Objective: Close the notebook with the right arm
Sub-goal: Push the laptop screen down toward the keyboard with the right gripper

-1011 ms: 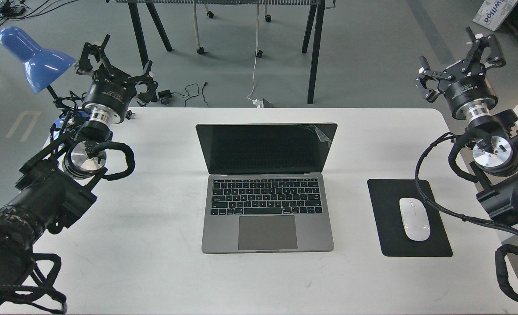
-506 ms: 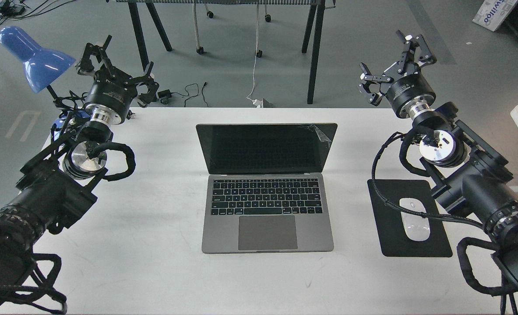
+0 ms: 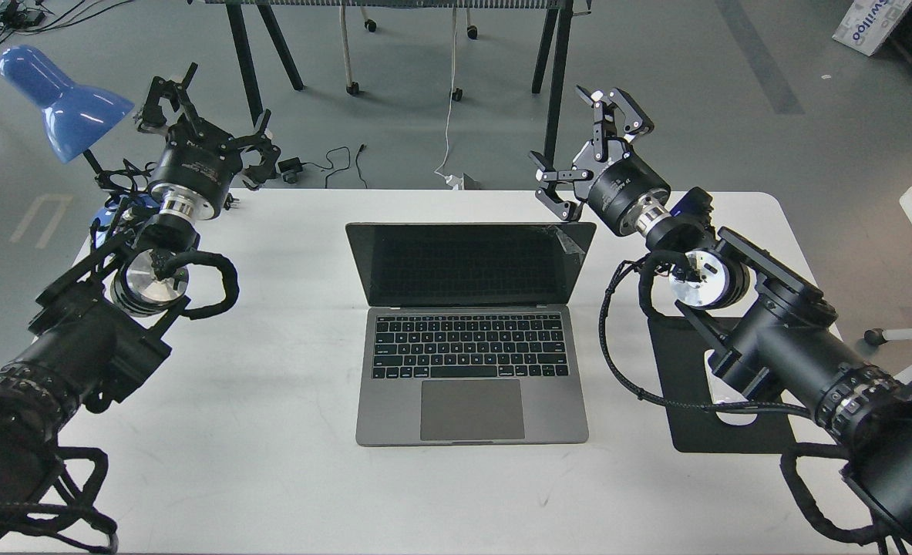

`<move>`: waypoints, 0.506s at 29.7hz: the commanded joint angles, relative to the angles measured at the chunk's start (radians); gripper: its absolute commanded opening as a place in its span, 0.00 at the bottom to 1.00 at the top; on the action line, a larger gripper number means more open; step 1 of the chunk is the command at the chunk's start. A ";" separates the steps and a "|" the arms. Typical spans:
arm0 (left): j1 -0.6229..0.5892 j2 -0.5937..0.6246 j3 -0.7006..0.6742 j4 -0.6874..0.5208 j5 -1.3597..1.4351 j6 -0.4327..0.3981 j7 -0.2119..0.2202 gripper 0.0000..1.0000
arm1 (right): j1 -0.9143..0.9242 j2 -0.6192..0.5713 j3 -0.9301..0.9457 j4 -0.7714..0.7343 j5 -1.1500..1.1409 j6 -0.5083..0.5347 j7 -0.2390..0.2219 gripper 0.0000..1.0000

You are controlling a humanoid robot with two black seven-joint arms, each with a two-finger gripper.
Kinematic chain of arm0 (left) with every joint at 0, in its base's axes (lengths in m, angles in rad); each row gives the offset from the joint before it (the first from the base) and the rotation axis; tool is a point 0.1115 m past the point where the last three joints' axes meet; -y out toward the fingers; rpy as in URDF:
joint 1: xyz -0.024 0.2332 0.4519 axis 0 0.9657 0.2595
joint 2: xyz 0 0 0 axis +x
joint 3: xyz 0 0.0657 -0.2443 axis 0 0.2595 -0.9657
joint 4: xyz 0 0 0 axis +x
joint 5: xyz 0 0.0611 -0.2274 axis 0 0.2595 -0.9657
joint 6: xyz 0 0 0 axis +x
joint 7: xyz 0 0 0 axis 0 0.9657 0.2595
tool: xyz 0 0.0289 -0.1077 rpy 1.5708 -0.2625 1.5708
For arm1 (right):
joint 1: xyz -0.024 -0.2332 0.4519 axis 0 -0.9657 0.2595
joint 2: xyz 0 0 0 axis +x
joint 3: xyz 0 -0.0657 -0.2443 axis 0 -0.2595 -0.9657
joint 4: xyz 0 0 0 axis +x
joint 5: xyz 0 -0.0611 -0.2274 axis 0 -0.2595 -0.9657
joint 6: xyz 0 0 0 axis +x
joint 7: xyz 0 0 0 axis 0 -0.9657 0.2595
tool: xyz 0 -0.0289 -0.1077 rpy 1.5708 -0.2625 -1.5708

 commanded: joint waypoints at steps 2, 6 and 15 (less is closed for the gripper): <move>0.000 0.000 0.000 -0.002 0.002 0.000 0.000 1.00 | -0.091 -0.110 -0.040 0.166 -0.001 -0.010 -0.006 1.00; 0.000 0.000 0.000 -0.002 0.002 0.000 0.000 1.00 | -0.146 -0.164 -0.056 0.248 -0.001 -0.009 -0.006 1.00; 0.000 0.001 0.000 -0.002 0.000 0.000 0.000 1.00 | -0.224 -0.187 -0.204 0.345 -0.063 -0.004 0.000 1.00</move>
